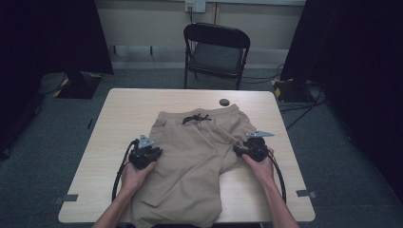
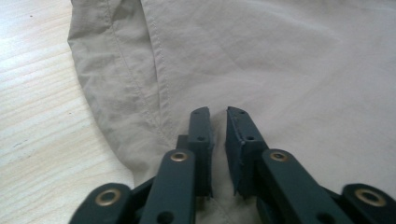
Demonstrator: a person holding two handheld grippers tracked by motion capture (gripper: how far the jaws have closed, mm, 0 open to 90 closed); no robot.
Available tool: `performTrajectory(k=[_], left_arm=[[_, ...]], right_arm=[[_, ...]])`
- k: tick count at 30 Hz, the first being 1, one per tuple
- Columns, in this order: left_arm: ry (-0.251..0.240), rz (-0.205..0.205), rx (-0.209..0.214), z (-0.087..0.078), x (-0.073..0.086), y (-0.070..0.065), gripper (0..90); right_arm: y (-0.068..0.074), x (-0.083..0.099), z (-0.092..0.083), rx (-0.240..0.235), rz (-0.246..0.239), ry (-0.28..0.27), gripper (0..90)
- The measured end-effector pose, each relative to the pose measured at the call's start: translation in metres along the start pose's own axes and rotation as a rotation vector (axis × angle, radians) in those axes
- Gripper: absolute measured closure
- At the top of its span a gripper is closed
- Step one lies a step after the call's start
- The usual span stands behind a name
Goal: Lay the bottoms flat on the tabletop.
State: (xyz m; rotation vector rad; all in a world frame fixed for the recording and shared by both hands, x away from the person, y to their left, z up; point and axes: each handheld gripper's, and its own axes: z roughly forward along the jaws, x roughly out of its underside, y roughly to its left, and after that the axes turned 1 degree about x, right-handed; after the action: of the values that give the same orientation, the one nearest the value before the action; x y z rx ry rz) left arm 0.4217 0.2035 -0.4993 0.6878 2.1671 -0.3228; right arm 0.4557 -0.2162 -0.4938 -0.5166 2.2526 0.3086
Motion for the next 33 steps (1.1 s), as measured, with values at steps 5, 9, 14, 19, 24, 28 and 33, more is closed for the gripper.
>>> performTrajectory(k=[5, 9, 14, 19, 24, 28, 33], left_arm=[[-0.001, -0.016, -0.008, -0.003, 0.002, 0.010, 85.2], [0.005, -0.029, -0.018, -0.005, 0.004, 0.021, 85.1], [-0.003, -0.065, -0.044, -0.012, 0.010, 0.040, 85.0], [-0.010, -0.084, -0.061, -0.017, 0.015, 0.060, 84.6], [0.000, -0.089, -0.078, -0.011, 0.009, 0.072, 84.1], [-0.010, -0.111, -0.106, -0.003, 0.004, 0.078, 83.7], [-0.012, -0.097, -0.146, 0.004, -0.002, 0.080, 77.4]], right_arm=[[0.009, 0.000, 0.002, -0.015, -0.008, -0.008, 53.0], [0.019, -0.002, 0.005, -0.037, -0.010, -0.009, 53.4], [0.035, -0.006, 0.012, -0.065, -0.030, -0.009, 54.0], [0.053, -0.013, 0.022, -0.083, -0.040, -0.016, 57.8], [0.058, -0.020, 0.032, -0.069, -0.025, -0.029, 60.0], [0.057, -0.028, 0.040, -0.065, -0.027, -0.022, 61.1], [0.055, -0.034, 0.046, -0.060, -0.018, -0.016, 60.2]])
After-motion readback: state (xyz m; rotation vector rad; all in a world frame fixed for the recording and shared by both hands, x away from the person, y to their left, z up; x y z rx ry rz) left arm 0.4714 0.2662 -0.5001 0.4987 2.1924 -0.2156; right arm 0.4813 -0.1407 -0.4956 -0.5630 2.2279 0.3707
